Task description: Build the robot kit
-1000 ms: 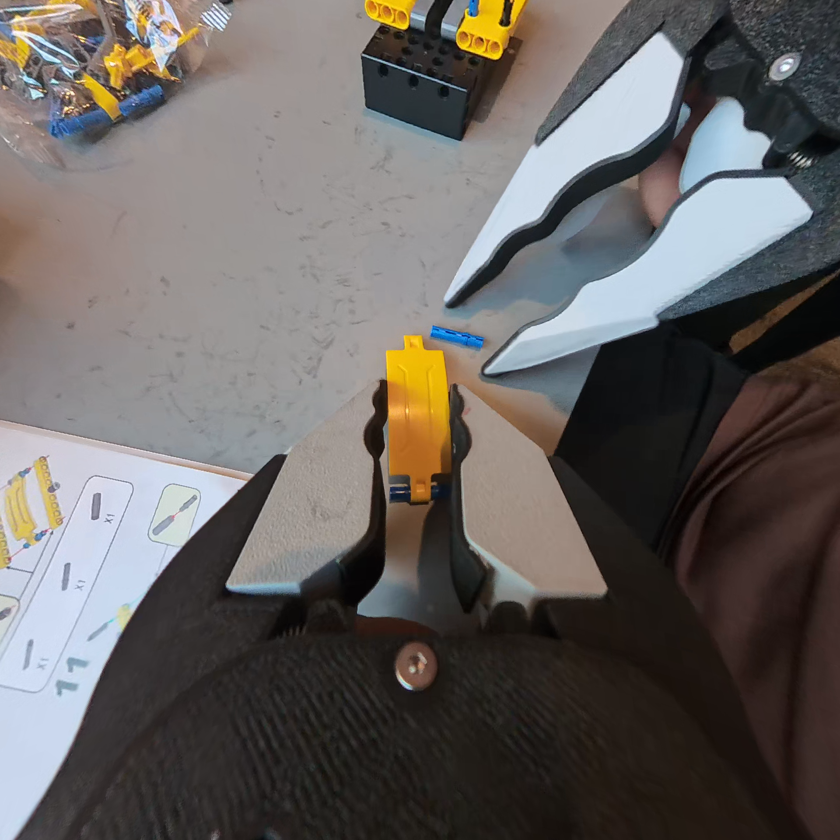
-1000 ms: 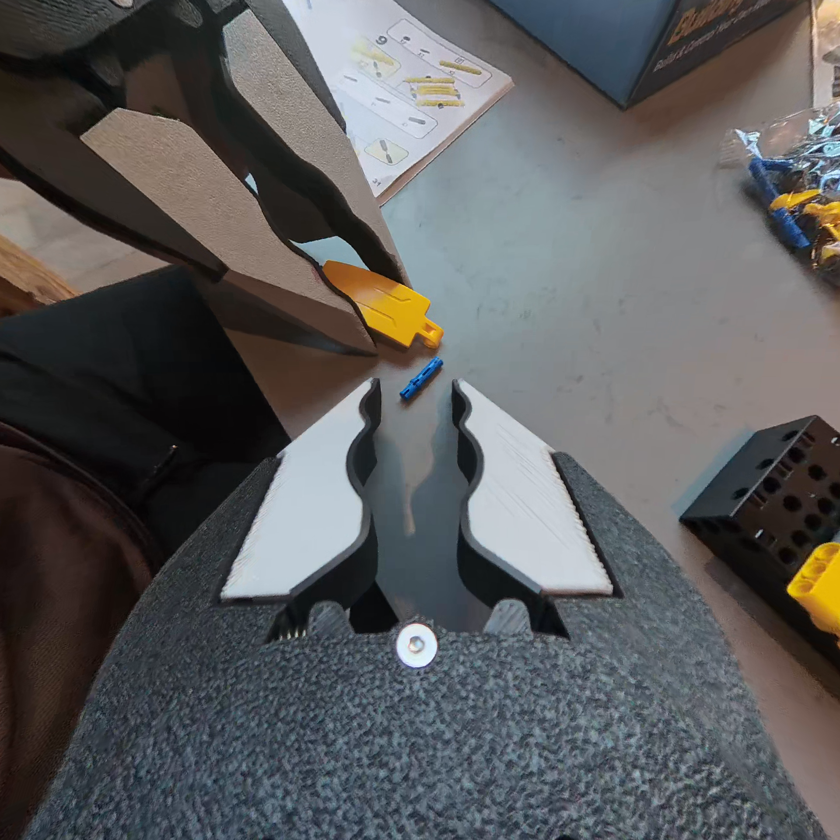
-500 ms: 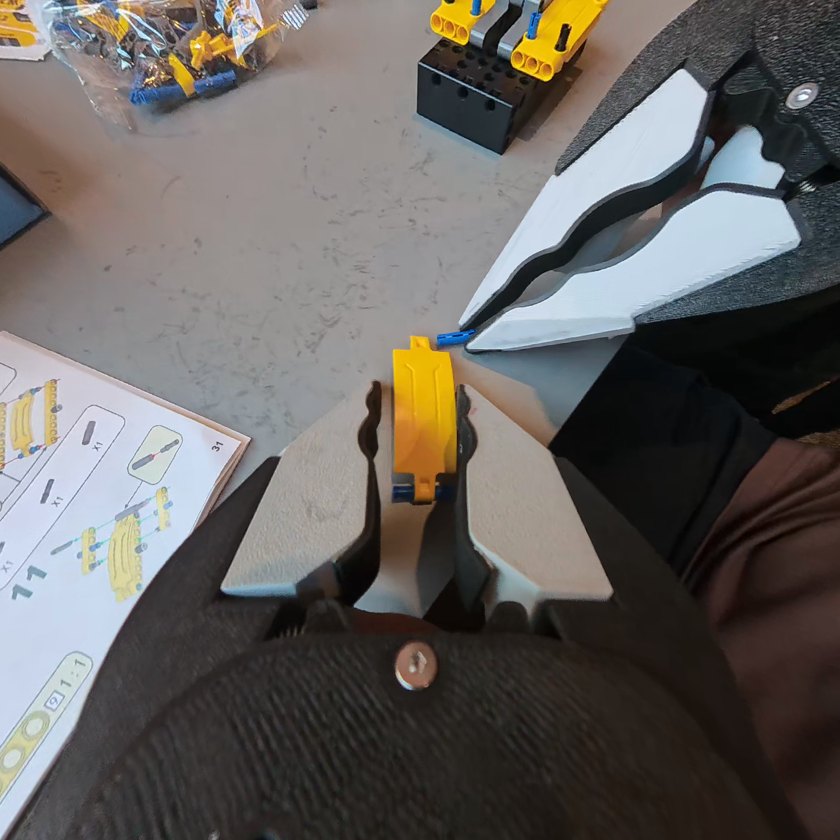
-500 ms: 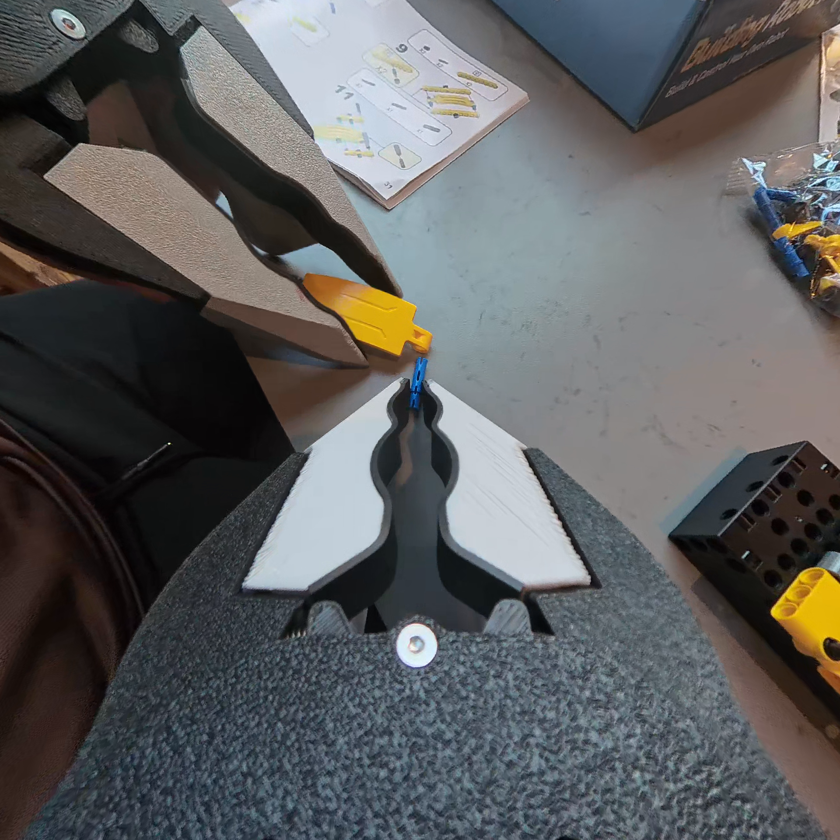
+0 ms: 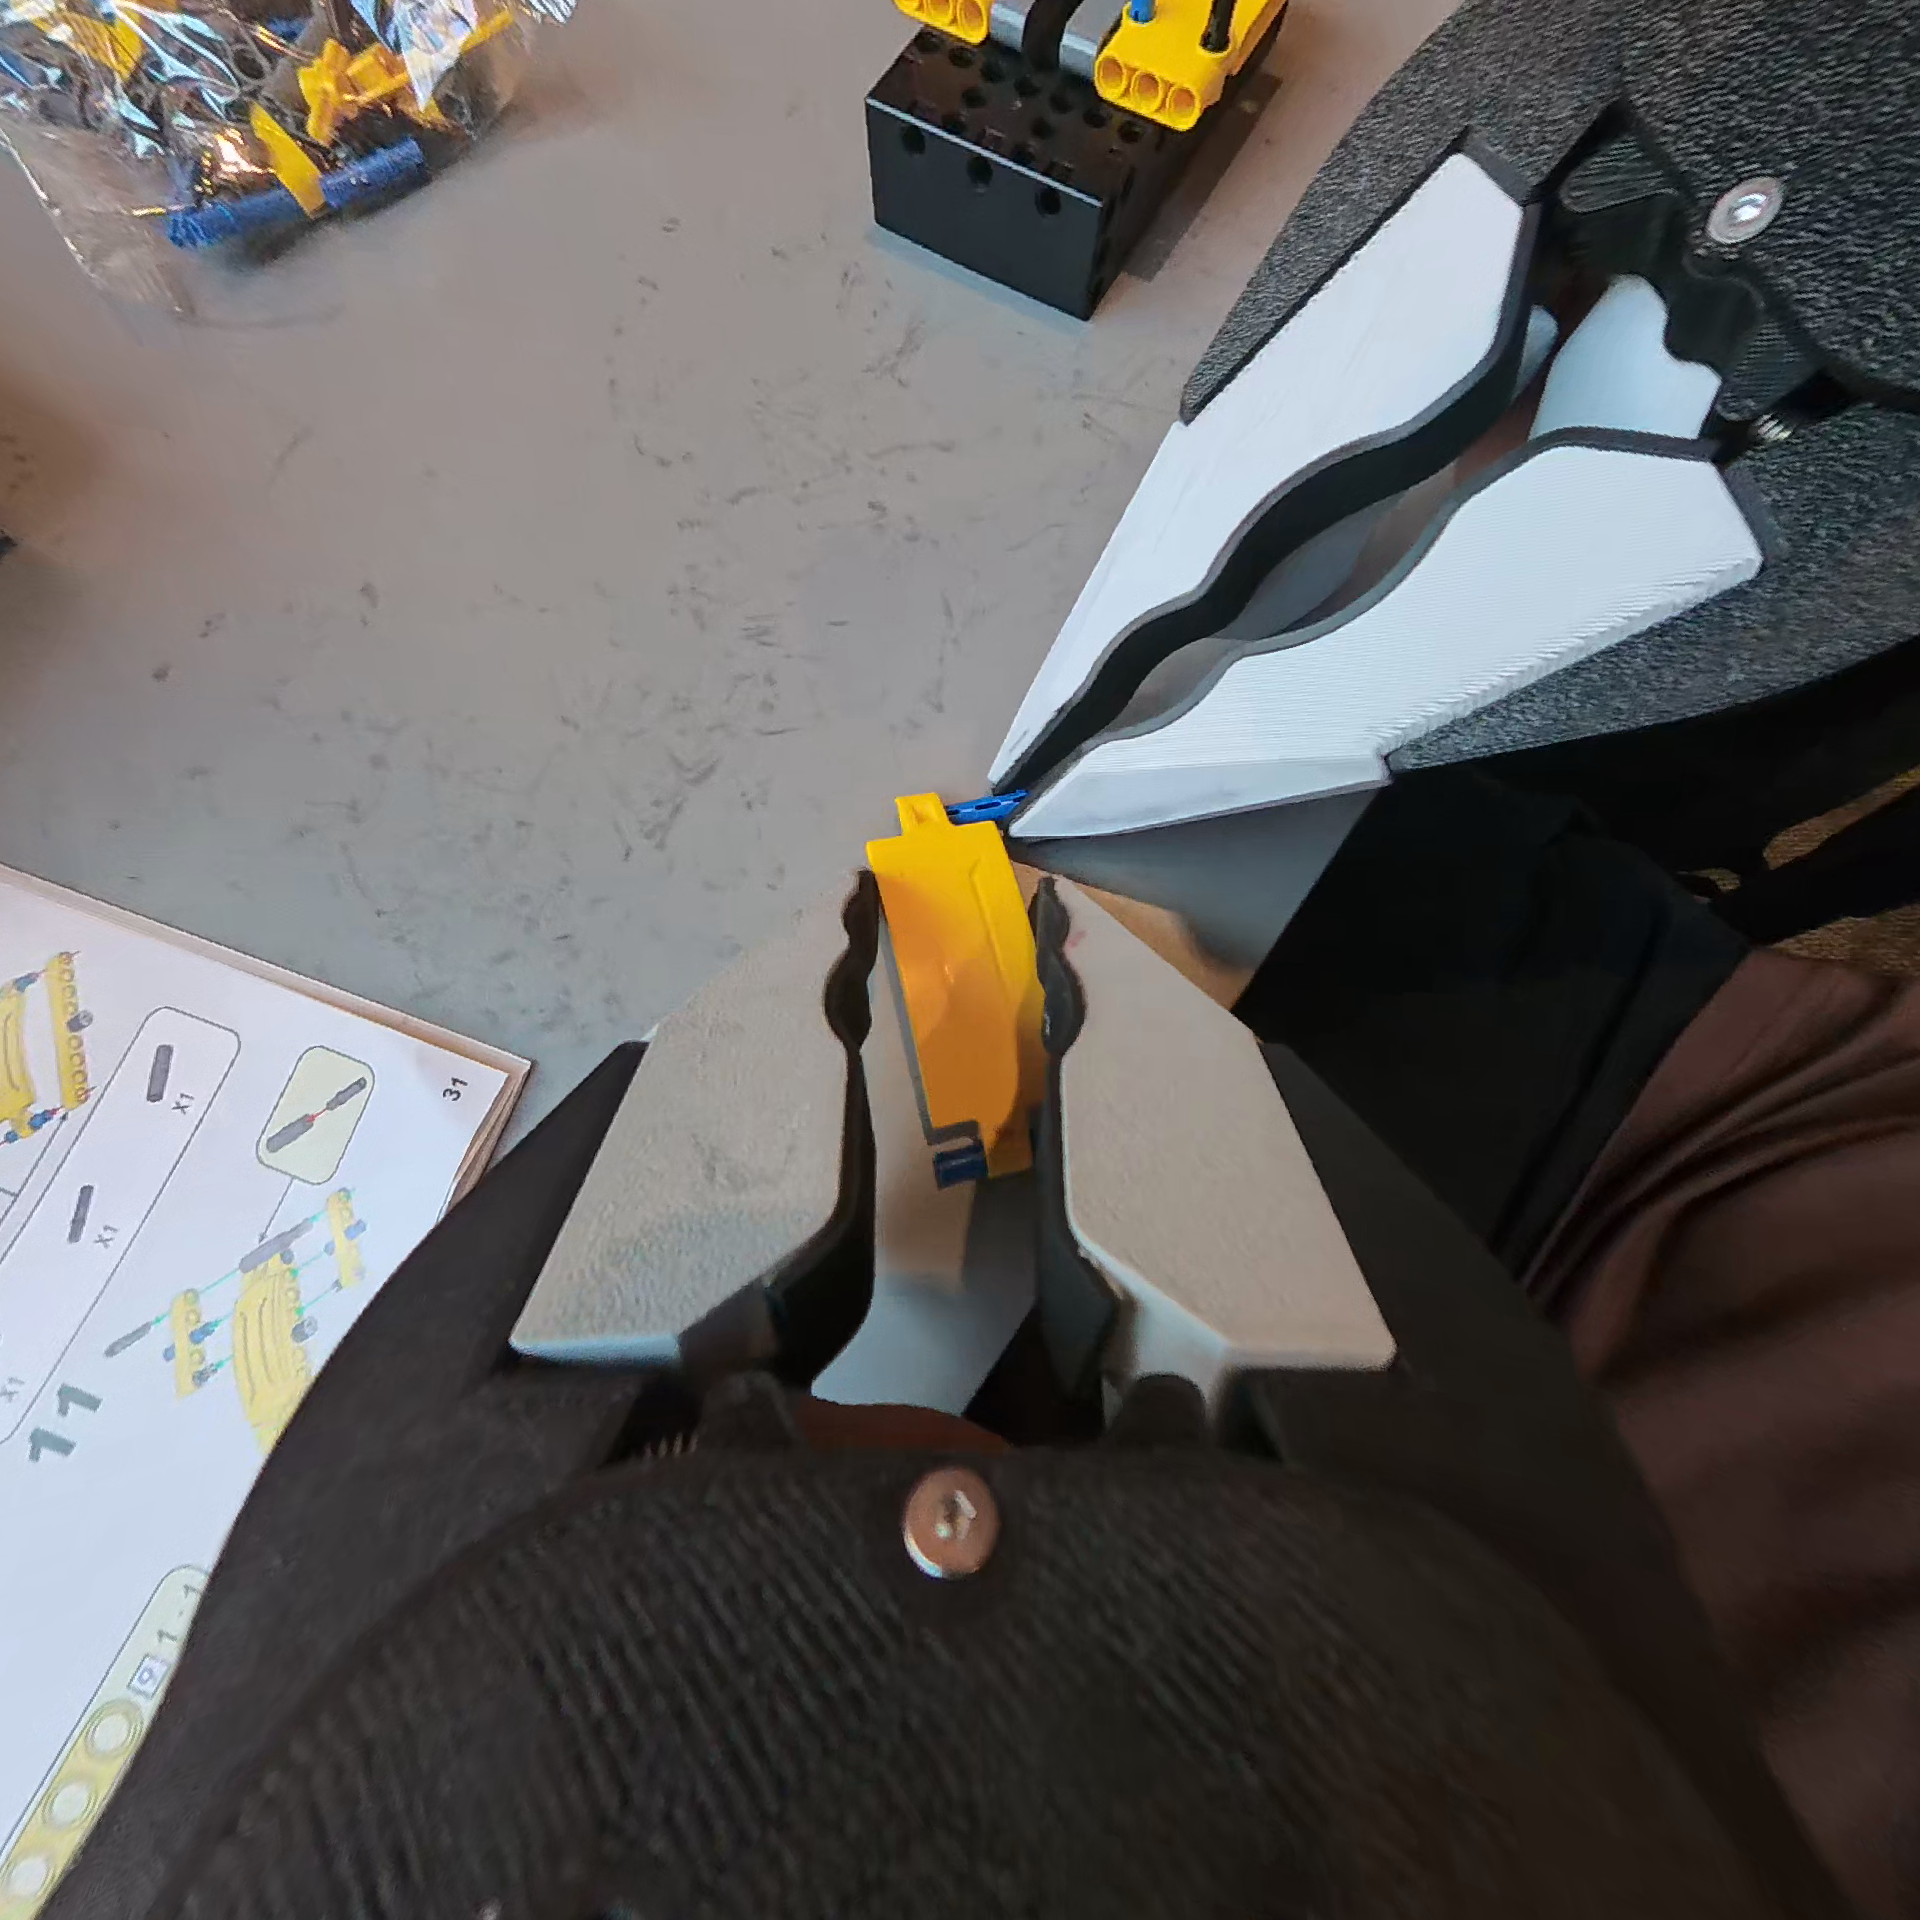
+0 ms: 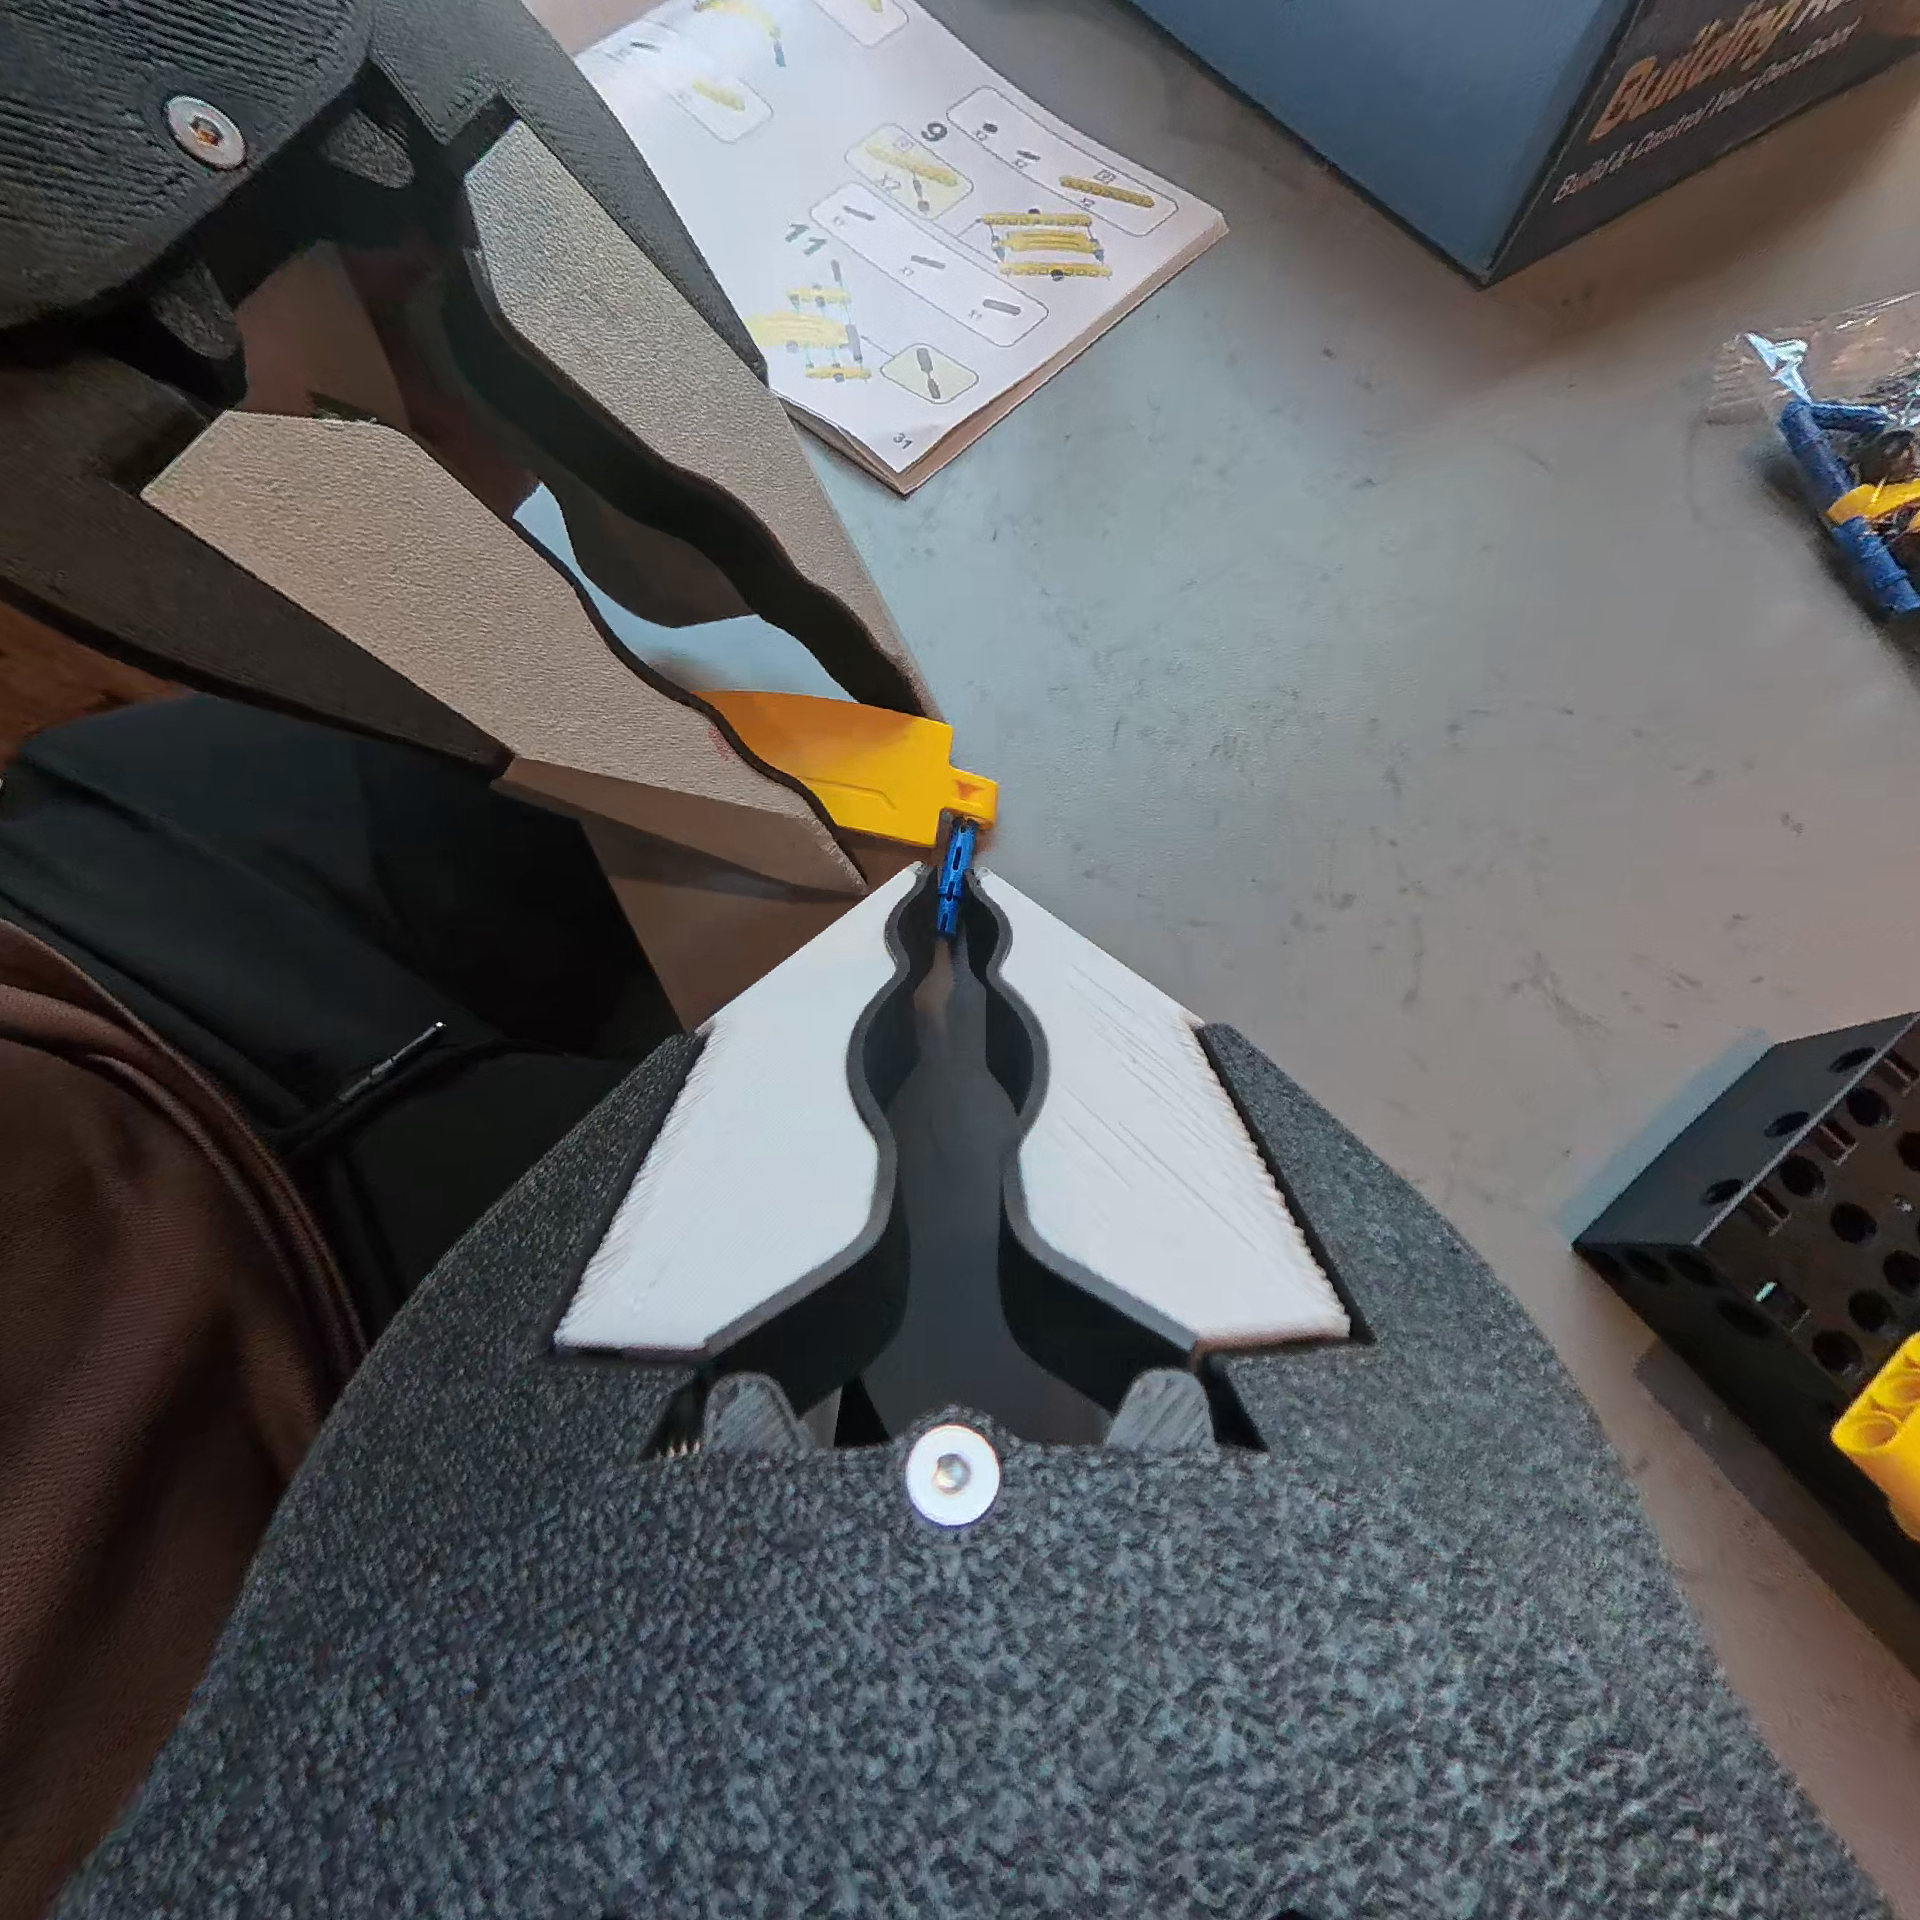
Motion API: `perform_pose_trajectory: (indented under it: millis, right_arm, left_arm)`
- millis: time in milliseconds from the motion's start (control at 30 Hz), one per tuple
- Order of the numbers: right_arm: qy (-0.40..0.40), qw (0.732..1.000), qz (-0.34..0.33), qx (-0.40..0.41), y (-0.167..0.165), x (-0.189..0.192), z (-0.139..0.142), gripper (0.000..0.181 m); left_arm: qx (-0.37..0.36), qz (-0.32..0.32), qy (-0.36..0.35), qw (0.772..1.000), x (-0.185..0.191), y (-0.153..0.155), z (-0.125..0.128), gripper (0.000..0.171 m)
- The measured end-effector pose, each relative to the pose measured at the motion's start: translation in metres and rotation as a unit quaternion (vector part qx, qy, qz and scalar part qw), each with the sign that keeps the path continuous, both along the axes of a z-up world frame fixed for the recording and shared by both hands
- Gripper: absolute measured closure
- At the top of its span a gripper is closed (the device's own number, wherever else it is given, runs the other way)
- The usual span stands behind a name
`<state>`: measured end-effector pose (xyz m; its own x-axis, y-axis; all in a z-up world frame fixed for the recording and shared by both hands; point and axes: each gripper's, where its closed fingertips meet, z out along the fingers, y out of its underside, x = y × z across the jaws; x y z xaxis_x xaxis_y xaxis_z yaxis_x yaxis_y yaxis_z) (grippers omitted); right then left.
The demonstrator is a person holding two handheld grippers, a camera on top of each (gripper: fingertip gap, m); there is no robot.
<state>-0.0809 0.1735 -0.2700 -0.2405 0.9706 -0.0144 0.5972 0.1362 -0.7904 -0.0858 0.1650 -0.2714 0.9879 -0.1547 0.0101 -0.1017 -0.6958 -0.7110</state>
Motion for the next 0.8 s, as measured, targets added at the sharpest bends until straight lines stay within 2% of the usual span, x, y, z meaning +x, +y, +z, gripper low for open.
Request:
perform_pose_trajectory:
  millis: [433,600,800]
  right_arm:
    - [0.002,1.0,-0.013,-0.009,0.0028,-0.0012,0.0009,0.177]
    - [0.001,1.0,-0.013,-0.014,0.0026,-0.0012,0.0012,0.177]
    - [0.001,1.0,-0.015,-0.013,0.0029,-0.0013,0.001,0.177]
  left_arm:
    - [-0.01,-0.001,-0.048,0.999,-0.0011,-0.0014,0.0019,0.146]
    - [-0.016,0.004,-0.031,0.999,-0.0039,-0.0036,0.0019,0.127]
    - [-0.022,-0.01,-0.001,1.0,-0.0037,0.0014,-0.0001,0.135]
